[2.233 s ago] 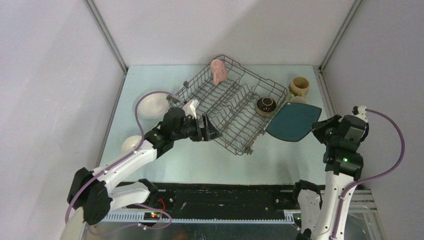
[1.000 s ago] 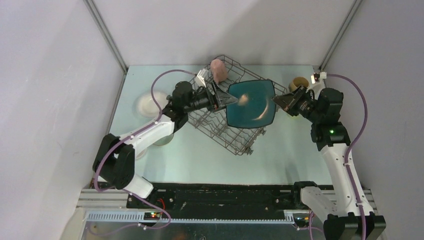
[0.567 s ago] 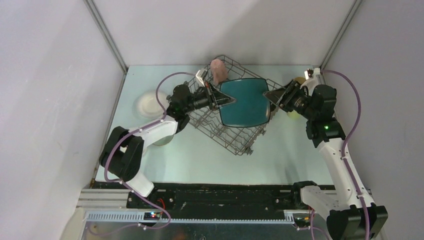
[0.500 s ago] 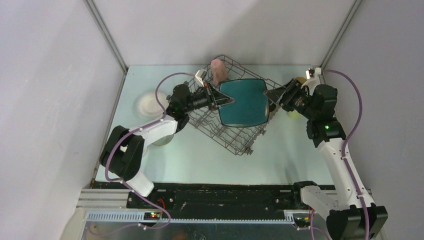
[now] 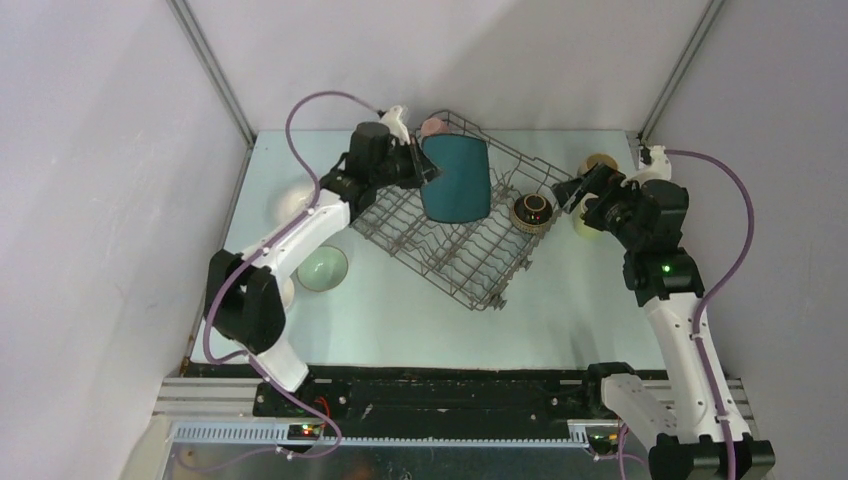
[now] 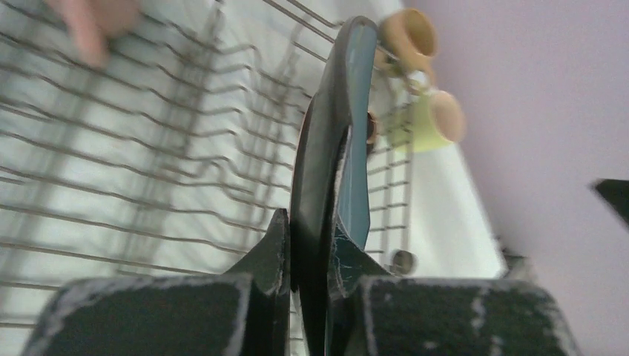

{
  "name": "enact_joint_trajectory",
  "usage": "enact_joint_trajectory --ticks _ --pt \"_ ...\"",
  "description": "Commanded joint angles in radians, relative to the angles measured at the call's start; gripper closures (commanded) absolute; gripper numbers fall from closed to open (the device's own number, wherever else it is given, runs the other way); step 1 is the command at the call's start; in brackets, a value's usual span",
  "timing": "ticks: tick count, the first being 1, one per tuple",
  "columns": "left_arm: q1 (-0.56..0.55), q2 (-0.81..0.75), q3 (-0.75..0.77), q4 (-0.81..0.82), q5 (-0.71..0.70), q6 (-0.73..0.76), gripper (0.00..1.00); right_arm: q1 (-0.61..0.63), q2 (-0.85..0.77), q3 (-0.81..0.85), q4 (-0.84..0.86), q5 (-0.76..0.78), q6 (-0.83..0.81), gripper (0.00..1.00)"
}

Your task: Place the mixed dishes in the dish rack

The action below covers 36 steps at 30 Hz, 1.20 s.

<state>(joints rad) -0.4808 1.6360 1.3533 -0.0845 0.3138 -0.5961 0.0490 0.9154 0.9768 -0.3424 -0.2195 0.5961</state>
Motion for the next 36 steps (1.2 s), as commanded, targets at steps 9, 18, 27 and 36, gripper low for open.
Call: enact_joint_trajectory --ticks 9,18,27,36 --pt "-0.073 0.138 0.411 -0.273 -0.373 0.686 1.0 -0.017 -0.014 -0.056 0.098 0.029 -0.095 0.04" --pt "-0.112 0.343 0.697 -0.386 -0.406 0.905 1.0 -0.04 0.018 -0.111 0.18 -0.045 -0.075 0.04" --pt "-0.123 0.538 0.931 -0.474 -0.306 0.858 1.0 -0.095 0.044 -0.161 0.24 -0.093 -0.059 0.05" --pt "-0.124 0.546 0.893 -0.405 -0.231 0.79 1.0 -0.123 0.054 -0.174 0.262 -0.138 -0.049 0.05"
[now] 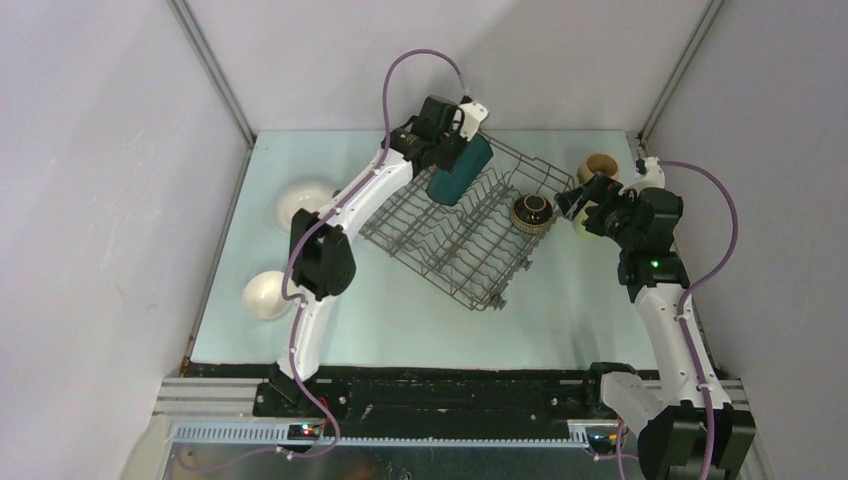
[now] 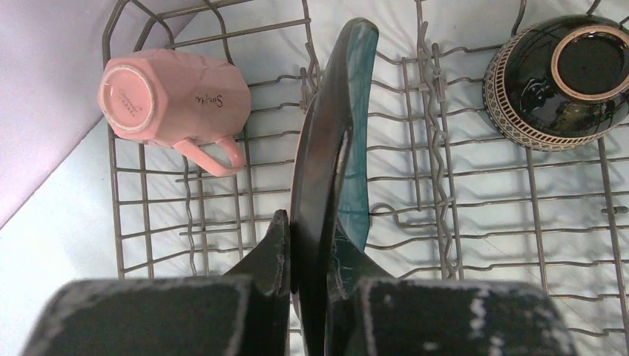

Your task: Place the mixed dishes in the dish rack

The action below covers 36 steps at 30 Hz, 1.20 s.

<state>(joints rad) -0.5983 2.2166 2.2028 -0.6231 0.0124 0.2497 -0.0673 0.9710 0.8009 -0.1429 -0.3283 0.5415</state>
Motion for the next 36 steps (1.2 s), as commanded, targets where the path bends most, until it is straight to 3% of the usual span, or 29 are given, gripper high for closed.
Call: enact_joint_trajectory --ticks 1,5,10,24,36 --pt "-0.006 -0.031 0.044 0.134 0.076 -0.068 1.0 -0.007 0.0 0.001 0.063 -0.032 0.008 0.05" --pt "-0.007 -0.061 0.024 0.147 0.016 -0.118 1.0 -0.009 0.004 -0.002 0.067 -0.041 0.01 0.06" --pt "-0.014 -0.178 -0.139 0.256 -0.085 -0.112 1.0 -0.009 0.003 -0.008 0.075 -0.05 0.012 0.06" --pt "-0.03 -0.311 -0.212 0.292 -0.091 -0.134 1.0 -0.012 0.012 -0.009 0.083 -0.057 0.016 0.06" --pt "-0.027 -0.151 -0.127 0.244 -0.021 -0.205 1.0 -0.012 0.012 -0.011 0.08 -0.064 0.017 0.06"
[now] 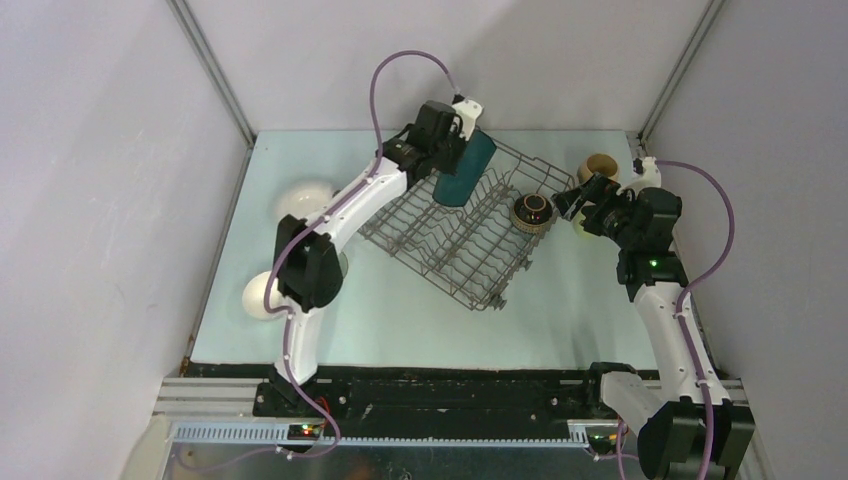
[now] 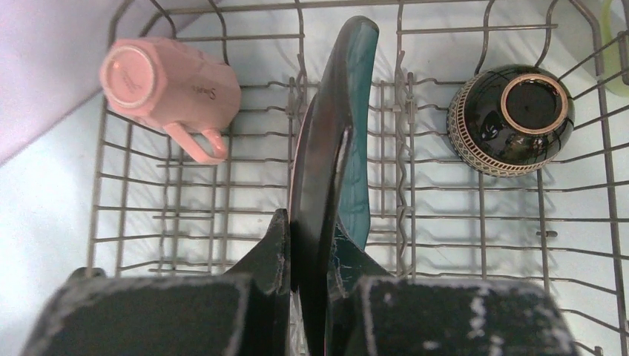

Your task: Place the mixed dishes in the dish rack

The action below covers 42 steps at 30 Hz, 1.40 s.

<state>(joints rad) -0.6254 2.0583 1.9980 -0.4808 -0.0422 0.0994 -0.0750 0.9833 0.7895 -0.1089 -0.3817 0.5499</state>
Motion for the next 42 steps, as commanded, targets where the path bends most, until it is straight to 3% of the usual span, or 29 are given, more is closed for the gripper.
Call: enact_joint_trajectory --ticks 1,17,19,20,22,27,28,29,31,33,38,42 --pt "0.003 0.021 0.077 0.101 0.051 -0.073 1.0 -0.005 0.001 -0.002 0.053 -0.012 0.009 0.06" --pt "0.1 0.231 0.226 0.028 0.254 -0.316 0.98 -0.011 0.037 -0.016 0.09 -0.069 0.032 0.07" --pt "0.101 0.244 0.233 0.03 0.27 -0.322 0.91 -0.011 0.038 -0.016 0.09 -0.069 0.033 0.07" --pt "0.101 0.246 0.235 0.032 0.273 -0.326 0.82 -0.012 0.038 -0.016 0.09 -0.069 0.033 0.07" --pt "0.101 0.25 0.232 0.04 0.287 -0.329 0.73 -0.012 0.04 -0.016 0.09 -0.071 0.033 0.07" --pt "0.101 0.248 0.218 0.071 0.298 -0.332 0.75 -0.012 0.038 -0.019 0.094 -0.072 0.034 0.07" --pt "0.101 0.247 0.219 0.071 0.291 -0.335 0.71 -0.012 0.038 -0.019 0.094 -0.072 0.034 0.07" --pt "0.101 0.247 0.221 0.07 0.289 -0.337 0.58 -0.012 0.038 -0.019 0.094 -0.072 0.034 0.07" --pt "0.101 0.243 0.221 0.07 0.286 -0.34 0.43 -0.012 0.038 -0.019 0.094 -0.072 0.035 0.07" --pt "0.101 0.241 0.22 0.069 0.293 -0.336 0.36 -0.012 0.039 -0.021 0.097 -0.074 0.036 0.07" --pt "0.101 0.25 0.218 0.056 0.302 -0.334 0.24 -0.012 0.042 -0.022 0.099 -0.078 0.038 0.07" --pt "0.101 0.252 0.215 0.053 0.298 -0.336 0.23 -0.012 0.041 -0.021 0.099 -0.077 0.038 0.07"
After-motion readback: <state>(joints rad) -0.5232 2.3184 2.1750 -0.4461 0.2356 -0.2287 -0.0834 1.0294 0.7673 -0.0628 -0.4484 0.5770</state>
